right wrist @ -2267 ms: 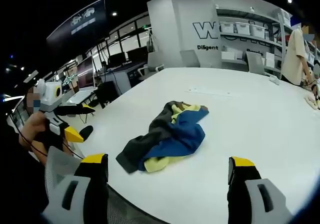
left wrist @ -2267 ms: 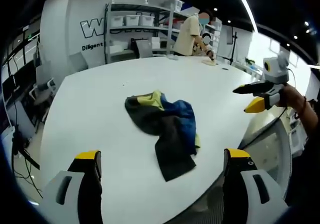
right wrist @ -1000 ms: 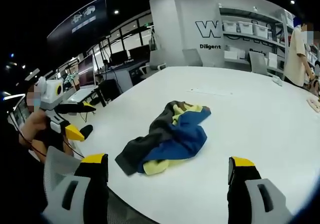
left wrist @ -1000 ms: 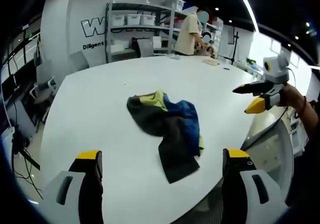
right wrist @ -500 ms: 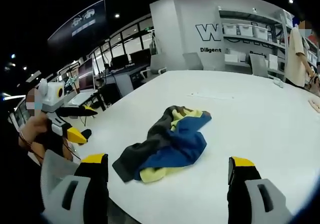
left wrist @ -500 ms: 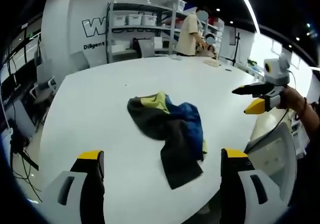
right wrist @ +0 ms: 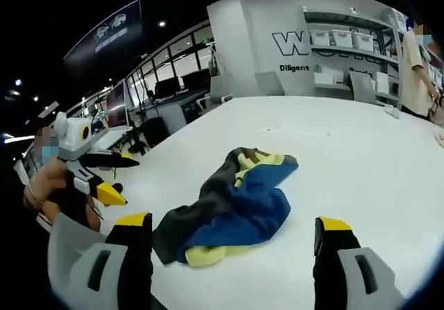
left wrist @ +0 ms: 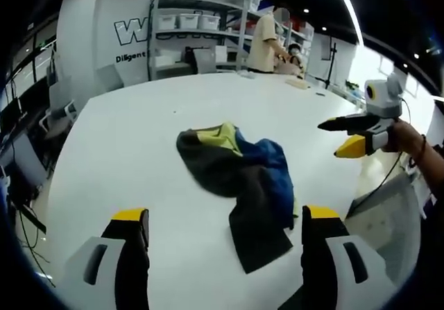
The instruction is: Fold the garment on the visible template until the final outline fits inside the template.
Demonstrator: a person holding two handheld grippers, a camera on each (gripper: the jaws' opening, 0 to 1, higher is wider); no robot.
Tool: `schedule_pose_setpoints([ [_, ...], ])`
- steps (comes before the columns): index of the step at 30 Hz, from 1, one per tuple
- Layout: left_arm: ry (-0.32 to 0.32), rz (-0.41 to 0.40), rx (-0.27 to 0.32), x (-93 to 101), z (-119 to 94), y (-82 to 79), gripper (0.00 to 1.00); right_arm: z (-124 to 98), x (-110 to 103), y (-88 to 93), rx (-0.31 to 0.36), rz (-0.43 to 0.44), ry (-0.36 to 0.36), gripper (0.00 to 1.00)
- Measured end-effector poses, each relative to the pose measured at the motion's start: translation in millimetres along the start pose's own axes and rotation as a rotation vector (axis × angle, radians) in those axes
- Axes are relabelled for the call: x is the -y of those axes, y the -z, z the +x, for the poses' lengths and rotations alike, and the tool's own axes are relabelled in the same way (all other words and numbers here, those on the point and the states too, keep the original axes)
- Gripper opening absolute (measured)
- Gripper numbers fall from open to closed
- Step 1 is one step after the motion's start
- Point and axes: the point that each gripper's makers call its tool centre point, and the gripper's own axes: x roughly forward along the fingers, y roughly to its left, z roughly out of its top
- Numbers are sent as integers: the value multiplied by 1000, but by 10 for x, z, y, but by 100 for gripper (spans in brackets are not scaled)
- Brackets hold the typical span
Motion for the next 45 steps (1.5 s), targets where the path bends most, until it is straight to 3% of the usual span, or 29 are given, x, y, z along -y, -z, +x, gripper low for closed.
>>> schedule_pose_setpoints([
  [5,-10,21,-15,-51,131,-11,86,125,64,68,-19,12,0,94],
  [15,66,-19,-24,35,427,13,78,395,229,171,-30,47,0,81],
  [19,69,-17,-26,39,515,27,74,490,290,207,-39,38,11,77],
  [24,91,-38,1,69,645,-2,66,639,359,269,-50,55,7,72],
  [31,108,-54,-36,151,833,129,59,768,417,368,-74,51,2,62],
  [35,113,-77,-54,179,901,215,49,815,432,421,-83,50,0,52],
  [39,131,-84,-40,207,946,260,22,853,455,475,-99,61,7,46],
  [45,139,-76,-56,252,986,318,24,898,522,555,-120,57,43,37],
])
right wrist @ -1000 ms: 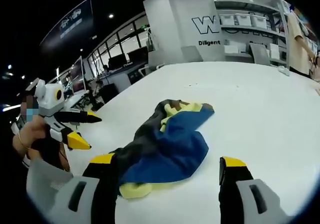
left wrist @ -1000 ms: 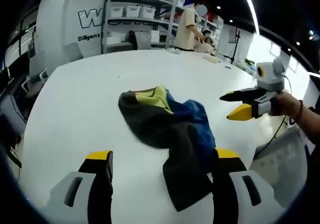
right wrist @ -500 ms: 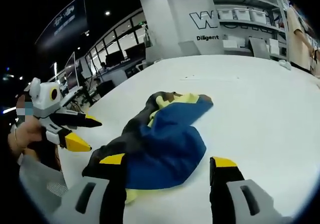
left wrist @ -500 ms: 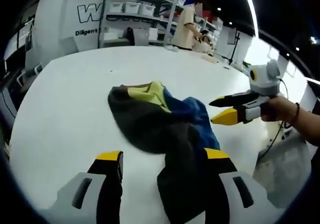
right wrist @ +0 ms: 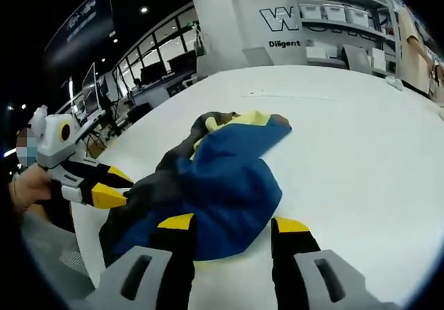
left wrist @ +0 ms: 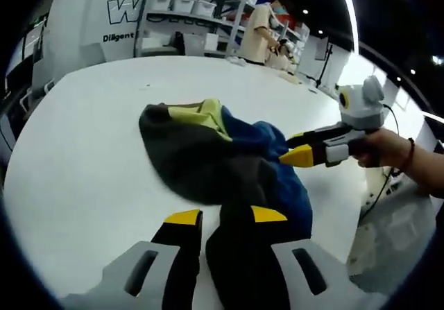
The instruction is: Fold the garment on the visible template until the final outline fits inside the template.
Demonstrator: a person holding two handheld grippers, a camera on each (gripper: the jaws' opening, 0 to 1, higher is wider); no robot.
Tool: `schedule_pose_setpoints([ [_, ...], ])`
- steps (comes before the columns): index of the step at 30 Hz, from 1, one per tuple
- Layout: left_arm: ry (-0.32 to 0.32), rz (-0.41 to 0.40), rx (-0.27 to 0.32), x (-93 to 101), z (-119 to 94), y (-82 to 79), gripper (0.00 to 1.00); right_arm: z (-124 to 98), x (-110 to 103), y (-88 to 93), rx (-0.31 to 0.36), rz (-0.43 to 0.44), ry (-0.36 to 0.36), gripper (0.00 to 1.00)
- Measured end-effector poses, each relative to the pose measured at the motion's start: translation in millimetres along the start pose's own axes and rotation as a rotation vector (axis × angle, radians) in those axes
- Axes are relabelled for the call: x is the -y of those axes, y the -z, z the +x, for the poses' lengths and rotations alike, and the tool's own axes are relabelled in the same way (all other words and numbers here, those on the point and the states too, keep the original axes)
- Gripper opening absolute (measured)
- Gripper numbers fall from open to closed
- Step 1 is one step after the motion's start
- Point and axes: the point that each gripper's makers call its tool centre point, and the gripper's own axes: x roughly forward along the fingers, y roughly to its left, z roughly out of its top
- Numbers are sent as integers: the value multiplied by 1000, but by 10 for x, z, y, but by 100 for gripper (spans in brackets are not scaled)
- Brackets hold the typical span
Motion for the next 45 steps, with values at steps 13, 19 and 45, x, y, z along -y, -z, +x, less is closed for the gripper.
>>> schedule_pose_setpoints([
  [13,40,-23,-18,71,66,75,2,-52,151,17,-3,-67,60,0],
  [19,8,-37,7,-15,-58,14,1,-125,169,-54,11,-51,56,0],
  [45,-217,-114,68,-909,-723,3,1,-443,358,-429,63,-104,114,0],
])
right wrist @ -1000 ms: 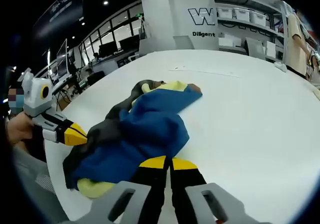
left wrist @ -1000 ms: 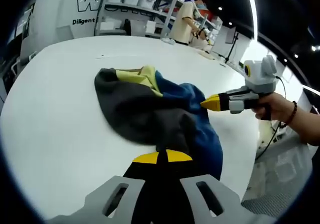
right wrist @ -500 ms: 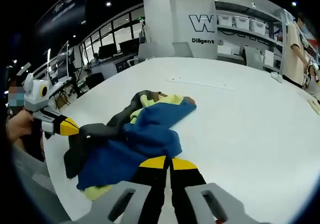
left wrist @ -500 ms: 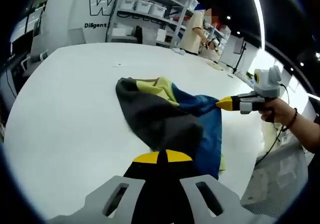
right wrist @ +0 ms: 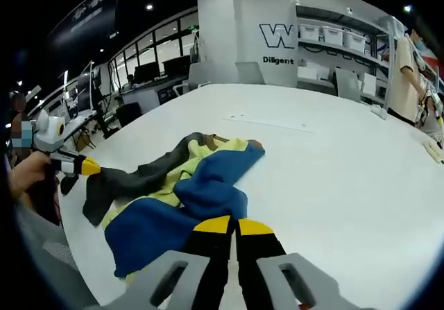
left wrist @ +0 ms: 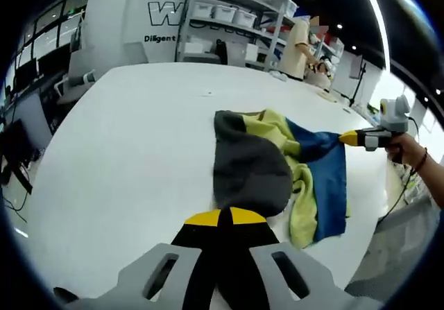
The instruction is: Fold the garment on the visible template until the final outline fits inside the template.
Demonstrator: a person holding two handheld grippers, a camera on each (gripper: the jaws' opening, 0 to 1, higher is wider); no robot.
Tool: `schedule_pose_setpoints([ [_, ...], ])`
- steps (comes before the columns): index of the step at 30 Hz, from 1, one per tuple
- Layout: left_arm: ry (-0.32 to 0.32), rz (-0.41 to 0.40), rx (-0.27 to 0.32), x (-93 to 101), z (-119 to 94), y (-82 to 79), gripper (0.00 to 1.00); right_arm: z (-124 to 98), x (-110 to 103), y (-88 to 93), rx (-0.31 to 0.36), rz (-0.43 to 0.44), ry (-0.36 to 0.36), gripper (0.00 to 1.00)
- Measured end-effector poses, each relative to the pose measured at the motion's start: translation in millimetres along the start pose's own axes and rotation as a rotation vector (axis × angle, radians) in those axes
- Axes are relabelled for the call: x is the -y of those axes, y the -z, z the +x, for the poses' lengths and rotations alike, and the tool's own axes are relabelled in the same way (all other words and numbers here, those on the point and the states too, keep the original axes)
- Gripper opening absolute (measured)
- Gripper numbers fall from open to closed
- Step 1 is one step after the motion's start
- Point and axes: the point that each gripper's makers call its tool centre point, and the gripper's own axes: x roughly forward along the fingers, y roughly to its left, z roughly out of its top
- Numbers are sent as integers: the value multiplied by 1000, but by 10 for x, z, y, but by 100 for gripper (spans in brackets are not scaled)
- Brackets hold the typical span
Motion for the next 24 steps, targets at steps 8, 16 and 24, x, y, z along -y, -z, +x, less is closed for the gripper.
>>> schedule_pose_setpoints([
  [8,-69,0,-3,-305,-33,-22,1,-75,36,-58,3,11,-12,0],
  [16,-138,31,-19,-587,-33,-35,1,-115,88,-43,-1,18,-10,0],
  [24,-197,61,-34,-870,5,-84,1,-138,104,-31,-6,23,-8,0],
])
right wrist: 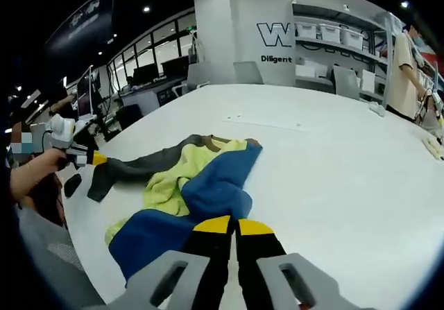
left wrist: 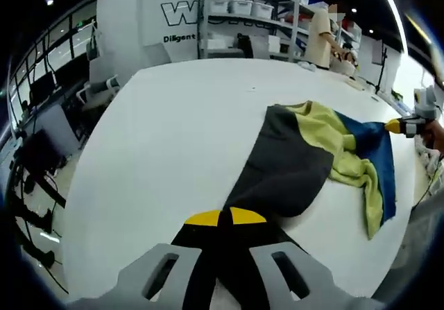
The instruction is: Fold the garment on the visible template until the final outline fits inside the template.
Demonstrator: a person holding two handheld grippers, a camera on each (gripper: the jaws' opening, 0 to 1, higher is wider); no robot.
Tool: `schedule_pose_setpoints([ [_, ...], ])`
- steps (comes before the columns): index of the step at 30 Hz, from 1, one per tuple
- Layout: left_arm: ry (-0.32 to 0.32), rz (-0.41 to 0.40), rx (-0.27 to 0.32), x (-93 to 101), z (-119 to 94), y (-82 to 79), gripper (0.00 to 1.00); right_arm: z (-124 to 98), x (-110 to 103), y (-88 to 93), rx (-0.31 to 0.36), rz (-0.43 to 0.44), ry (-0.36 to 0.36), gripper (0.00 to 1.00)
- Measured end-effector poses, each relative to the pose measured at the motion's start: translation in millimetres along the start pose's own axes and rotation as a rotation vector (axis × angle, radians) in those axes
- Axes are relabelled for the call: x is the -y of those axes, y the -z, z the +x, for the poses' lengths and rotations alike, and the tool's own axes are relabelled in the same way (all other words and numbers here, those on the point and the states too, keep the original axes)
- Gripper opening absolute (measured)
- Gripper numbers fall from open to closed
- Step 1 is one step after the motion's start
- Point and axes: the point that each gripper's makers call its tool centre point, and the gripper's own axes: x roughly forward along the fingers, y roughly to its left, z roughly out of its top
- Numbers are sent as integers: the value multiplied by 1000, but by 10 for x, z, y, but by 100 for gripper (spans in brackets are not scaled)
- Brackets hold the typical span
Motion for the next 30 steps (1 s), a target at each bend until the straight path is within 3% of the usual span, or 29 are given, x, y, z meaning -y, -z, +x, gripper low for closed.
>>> schedule_pose_setpoints([
  [6,-60,-5,-4,-103,26,8,3,-2,-20,7,-4,0,-7,0],
  [15,-52,-38,25,-86,-36,-45,7,2,-18,18,-8,13,-6,0],
  [17,7,-34,94,15,-58,-161,17,2,-25,28,-13,14,-8,0],
  [24,34,-1,124,106,-122,-230,55,7,-36,36,-17,21,-13,0],
  [26,51,13,139,169,-136,-269,63,7,-42,35,-18,22,-16,0],
  [30,78,39,160,289,-156,-339,70,9,-47,41,-19,24,-18,0],
])
